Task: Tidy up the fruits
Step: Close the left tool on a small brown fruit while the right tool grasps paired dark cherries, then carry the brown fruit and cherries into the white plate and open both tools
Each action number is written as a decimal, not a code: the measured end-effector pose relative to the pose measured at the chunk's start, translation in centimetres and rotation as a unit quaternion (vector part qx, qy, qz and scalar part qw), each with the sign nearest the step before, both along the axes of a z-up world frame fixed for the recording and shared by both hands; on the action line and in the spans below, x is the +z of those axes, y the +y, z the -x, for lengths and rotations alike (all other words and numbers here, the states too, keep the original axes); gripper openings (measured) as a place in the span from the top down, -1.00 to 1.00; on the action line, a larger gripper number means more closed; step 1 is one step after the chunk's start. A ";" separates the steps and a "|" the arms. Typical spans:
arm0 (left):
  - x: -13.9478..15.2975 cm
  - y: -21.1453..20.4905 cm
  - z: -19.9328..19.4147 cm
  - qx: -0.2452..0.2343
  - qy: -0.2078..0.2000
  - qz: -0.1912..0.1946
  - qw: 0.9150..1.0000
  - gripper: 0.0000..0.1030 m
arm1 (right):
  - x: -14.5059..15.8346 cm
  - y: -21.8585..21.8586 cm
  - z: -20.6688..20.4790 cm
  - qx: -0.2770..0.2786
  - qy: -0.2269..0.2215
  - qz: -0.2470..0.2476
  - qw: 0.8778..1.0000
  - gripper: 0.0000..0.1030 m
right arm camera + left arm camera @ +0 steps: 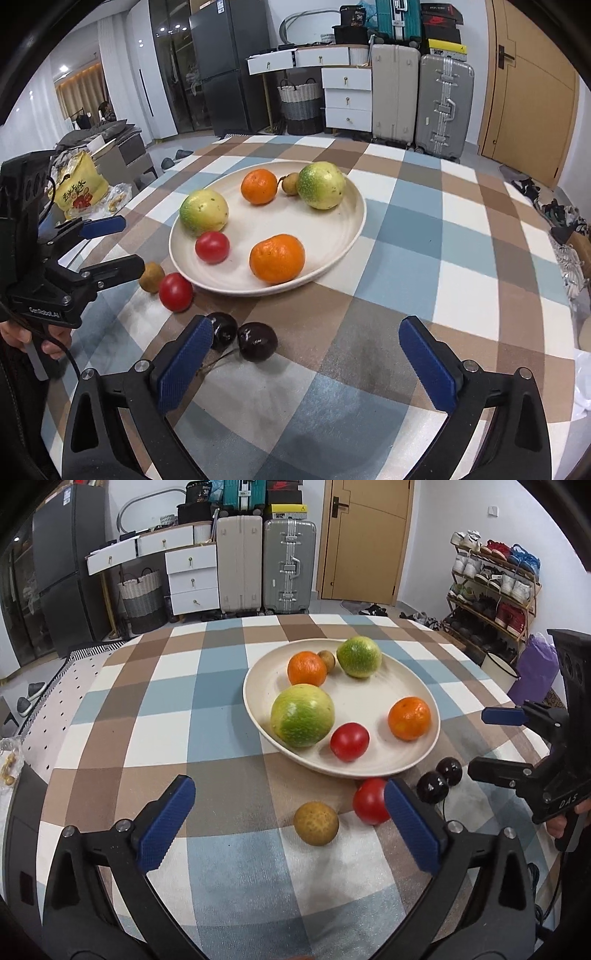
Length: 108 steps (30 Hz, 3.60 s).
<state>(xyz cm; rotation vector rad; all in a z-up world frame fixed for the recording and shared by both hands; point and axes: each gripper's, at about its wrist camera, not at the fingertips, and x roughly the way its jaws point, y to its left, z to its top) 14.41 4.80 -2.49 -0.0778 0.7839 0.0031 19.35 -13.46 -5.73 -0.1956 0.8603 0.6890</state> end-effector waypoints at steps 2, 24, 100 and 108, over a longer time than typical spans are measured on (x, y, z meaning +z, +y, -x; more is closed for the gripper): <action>-0.4 0.0 -0.1 -0.002 0.008 0.003 1.000 -0.97 | -0.4 0.3 0.0 0.005 0.010 0.011 1.000 -0.99; -2.7 -0.6 -0.9 -0.046 0.073 0.003 0.996 -0.97 | -1.6 2.7 1.9 0.063 0.023 0.022 0.997 -0.97; -1.0 -0.7 0.5 -0.108 0.030 0.077 0.991 0.53 | -1.2 2.2 2.2 0.108 0.029 -0.007 0.994 0.50; 0.1 -0.4 0.8 -0.098 0.003 0.076 0.992 0.53 | 0.8 0.8 2.3 0.100 0.013 -0.054 0.993 0.50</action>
